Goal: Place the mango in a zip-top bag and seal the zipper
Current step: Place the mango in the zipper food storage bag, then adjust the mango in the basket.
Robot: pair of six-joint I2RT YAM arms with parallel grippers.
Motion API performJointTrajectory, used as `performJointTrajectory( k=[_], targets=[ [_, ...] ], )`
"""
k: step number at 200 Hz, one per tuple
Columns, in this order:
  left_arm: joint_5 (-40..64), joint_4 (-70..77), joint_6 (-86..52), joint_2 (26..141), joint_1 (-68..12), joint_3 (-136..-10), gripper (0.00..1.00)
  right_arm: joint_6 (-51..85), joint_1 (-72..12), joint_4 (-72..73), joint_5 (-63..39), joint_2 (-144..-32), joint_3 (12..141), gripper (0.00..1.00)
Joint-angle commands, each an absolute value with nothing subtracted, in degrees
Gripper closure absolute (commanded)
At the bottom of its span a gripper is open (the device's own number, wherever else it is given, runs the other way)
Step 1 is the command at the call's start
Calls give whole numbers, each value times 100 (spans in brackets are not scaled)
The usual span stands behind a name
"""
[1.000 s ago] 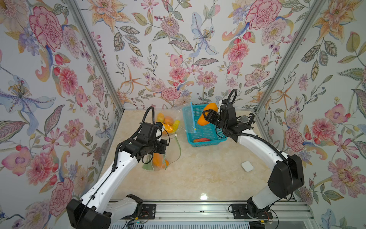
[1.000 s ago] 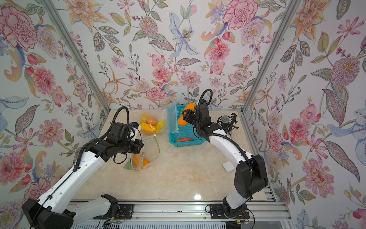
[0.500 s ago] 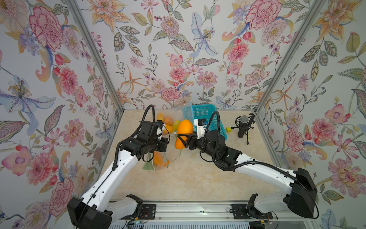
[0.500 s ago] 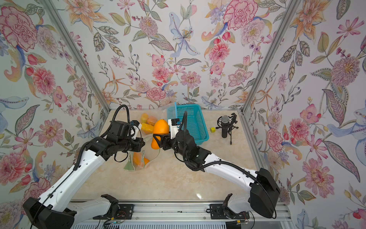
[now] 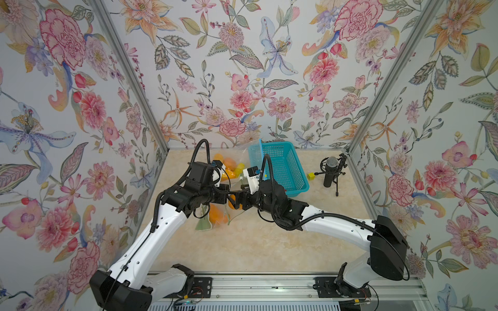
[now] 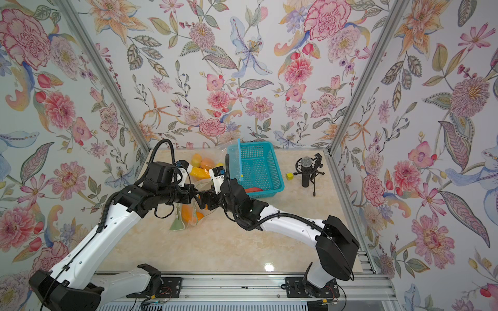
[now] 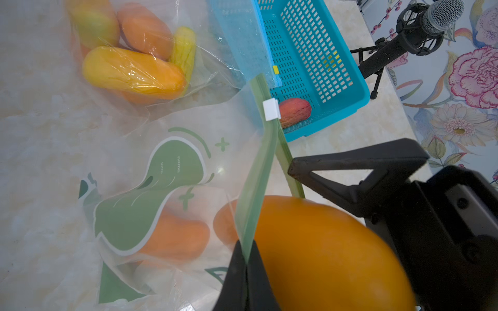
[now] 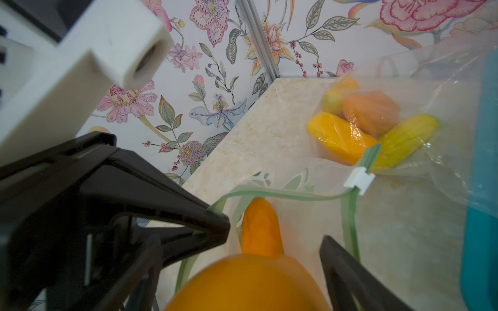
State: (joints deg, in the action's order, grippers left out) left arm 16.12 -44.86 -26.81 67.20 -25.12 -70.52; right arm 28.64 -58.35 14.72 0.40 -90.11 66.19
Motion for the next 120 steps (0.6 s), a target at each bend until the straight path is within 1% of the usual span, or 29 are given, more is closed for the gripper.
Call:
performJointTrajectory(
  k=[1, 30, 57, 75, 87, 120],
  targets=[
    [1646, -4389, -2801, 6549, -2545, -7284, 100, 2752, -5745, 1381, -199, -8906, 6733, 8],
    [1675, -4308, -2836, 6495, -2507, -7383, 100, 2769, -5621, 1295, -204, -8720, 6708, 9],
    [1558, -4403, -2802, 6466, -2464, -7542, 100, 2815, -5261, 880, -178, -8400, 6766, 12],
    [1522, -4417, -2745, 6404, -2401, -7594, 100, 2648, -4959, 46, -16, -8226, 7021, 12],
    [1526, -4455, -2709, 6423, -2382, -7519, 100, 2576, -4637, -836, 19, -8247, 7367, 11],
    [1702, -4272, -2690, 6398, -2385, -7109, 100, 1833, -3759, -3241, -223, -8899, 8569, 9]
  ],
)
